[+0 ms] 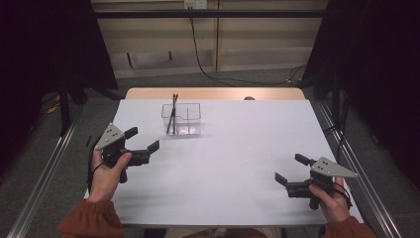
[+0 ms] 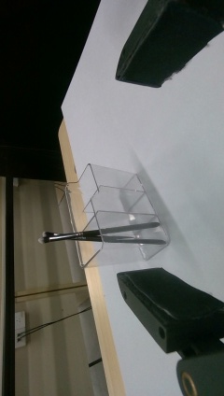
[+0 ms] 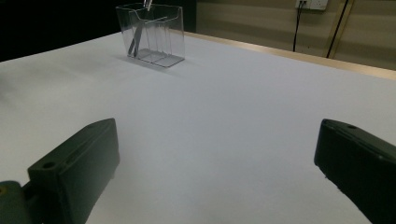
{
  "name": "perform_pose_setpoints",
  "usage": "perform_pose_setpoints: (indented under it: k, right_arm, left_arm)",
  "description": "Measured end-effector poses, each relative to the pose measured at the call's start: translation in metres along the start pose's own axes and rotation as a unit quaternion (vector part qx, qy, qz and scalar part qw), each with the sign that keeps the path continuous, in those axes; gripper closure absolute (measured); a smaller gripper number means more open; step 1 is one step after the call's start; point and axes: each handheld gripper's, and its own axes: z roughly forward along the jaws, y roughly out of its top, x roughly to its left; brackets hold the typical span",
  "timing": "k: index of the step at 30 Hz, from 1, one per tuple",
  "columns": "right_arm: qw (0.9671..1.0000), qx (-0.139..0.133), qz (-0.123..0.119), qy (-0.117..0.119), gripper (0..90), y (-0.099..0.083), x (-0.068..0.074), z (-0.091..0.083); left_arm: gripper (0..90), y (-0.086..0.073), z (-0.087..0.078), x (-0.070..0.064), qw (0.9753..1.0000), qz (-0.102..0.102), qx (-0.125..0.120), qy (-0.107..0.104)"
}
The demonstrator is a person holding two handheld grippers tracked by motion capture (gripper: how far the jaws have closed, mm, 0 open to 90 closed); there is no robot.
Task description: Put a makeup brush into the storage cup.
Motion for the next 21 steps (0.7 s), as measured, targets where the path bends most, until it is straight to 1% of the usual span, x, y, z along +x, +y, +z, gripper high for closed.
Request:
perform_pose_setpoints:
  k: [1, 3, 4, 7, 9, 12, 14, 15, 17, 21]
  right_arm:
    - [1.0, 0.0, 0.0, 0.0, 0.0, 0.0, 0.0, 0.0]
    - [1.0, 0.0, 0.0, -0.001, 0.0, 0.0, 0.0, 0.0]
    - [1.0, -0.001, 0.0, -0.001, 0.0, 0.0, 0.0, 0.0]
    - [1.0, -0.001, 0.001, -0.002, 0.0, 0.0, 0.0, -0.001]
    - [1.0, -0.002, 0.001, -0.003, 0.0, 0.0, 0.0, -0.002]
    - [1.0, -0.002, 0.003, -0.005, 0.0, 0.0, 0.0, -0.002]
    - [1.0, -0.003, 0.002, -0.006, 0.0, 0.0, 0.0, -0.003]
    - [1.0, -0.003, 0.002, -0.005, 0.0, 0.0, 0.0, -0.003]
    - [1.0, -0.003, 0.002, -0.006, 0.0, 0.0, 0.0, -0.003]
    - [1.0, -0.003, 0.002, -0.007, 0.0, -0.001, 0.0, -0.003]
  left_arm:
    - [4.8, -0.002, -0.002, 0.0, 1.0, 0.003, 0.004, 0.001]
    - [4.8, -0.006, -0.006, 0.0, 1.0, 0.003, 0.004, 0.006]
    - [4.8, -0.008, -0.008, 0.0, 1.0, 0.0, 0.005, 0.006]
    - [4.8, -0.011, -0.015, 0.001, 0.9999, 0.002, 0.009, 0.004]
    - [4.8, -0.013, -0.02, 0.001, 1.0, -0.002, 0.004, 0.007]
    - [4.8, -0.017, -0.026, 0.0, 1.0, 0.0, 0.001, 0.009]
    - [4.7, -0.02, -0.029, -0.002, 0.9998, -0.004, 0.001, 0.021]
    - [4.7, -0.022, -0.03, -0.003, 0.9998, -0.009, 0.002, 0.017]
    - [4.4, -0.026, -0.033, -0.004, 0.9996, -0.02, -0.007, 0.016]
    - [4.1, -0.032, -0.039, -0.006, 0.9996, -0.02, -0.007, 0.02]
